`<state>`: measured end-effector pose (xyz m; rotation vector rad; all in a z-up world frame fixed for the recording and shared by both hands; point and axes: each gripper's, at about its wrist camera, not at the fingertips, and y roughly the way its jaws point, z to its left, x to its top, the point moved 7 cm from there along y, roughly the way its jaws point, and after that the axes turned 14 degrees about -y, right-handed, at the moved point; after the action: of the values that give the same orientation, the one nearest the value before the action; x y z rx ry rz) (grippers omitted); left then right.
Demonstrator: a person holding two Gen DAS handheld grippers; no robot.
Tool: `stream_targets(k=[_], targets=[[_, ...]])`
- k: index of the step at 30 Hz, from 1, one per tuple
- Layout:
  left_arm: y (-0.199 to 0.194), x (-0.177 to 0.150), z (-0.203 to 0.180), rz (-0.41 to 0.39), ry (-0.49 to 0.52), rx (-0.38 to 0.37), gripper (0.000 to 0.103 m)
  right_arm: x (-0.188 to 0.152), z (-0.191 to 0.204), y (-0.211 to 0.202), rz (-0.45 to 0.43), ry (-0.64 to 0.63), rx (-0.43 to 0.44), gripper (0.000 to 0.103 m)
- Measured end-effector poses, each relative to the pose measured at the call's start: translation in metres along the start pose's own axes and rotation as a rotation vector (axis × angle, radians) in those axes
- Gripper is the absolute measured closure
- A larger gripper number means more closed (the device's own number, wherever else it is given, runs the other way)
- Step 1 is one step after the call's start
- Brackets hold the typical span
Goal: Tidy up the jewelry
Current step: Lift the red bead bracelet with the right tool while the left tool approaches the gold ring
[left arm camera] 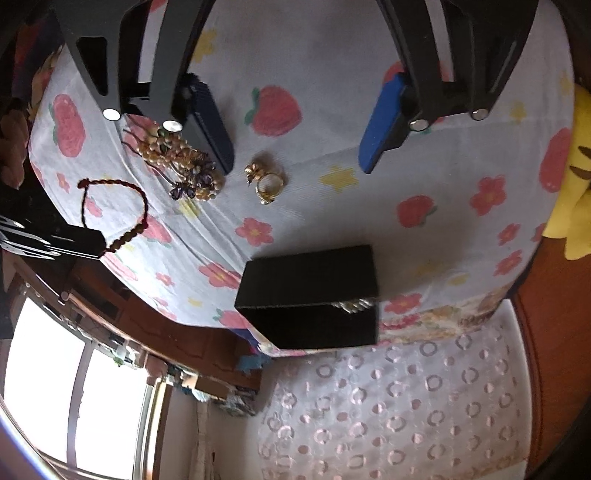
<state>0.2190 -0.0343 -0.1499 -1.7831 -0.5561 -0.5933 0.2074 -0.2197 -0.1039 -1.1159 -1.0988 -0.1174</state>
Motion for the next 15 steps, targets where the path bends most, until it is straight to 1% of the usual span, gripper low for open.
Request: stream_targets(k=[1, 3, 5, 9, 14, 15], targets=[[0.005, 0.000, -0.002, 0.015, 0.002, -0.002, 0.047, -0.001, -0.001, 0.000, 0.000, 0.003, -0.001, 0.099], [0.014, -0.001, -0.007, 0.037, 0.011, -0.001, 0.059, -0.004, -0.004, 0.000, 0.001, 0.010, -0.006, 0.100], [0.020, -0.002, -0.012, 0.049, 0.024, 0.003, 0.064, -0.006, -0.005, 0.000, 0.001, 0.015, -0.006, 0.100], [0.029, -0.004, -0.019, 0.064, 0.041, 0.008, 0.064, -0.009, -0.005, 0.002, 0.004, 0.020, -0.005, 0.099], [0.036, 0.002, -0.024, 0.064, 0.052, 0.022, 0.064, -0.011, -0.004, 0.002, 0.005, 0.018, -0.005, 0.099], [0.037, 0.002, -0.024, 0.064, 0.053, 0.024, 0.068, -0.011, -0.003, 0.003, 0.006, 0.017, -0.005, 0.099]])
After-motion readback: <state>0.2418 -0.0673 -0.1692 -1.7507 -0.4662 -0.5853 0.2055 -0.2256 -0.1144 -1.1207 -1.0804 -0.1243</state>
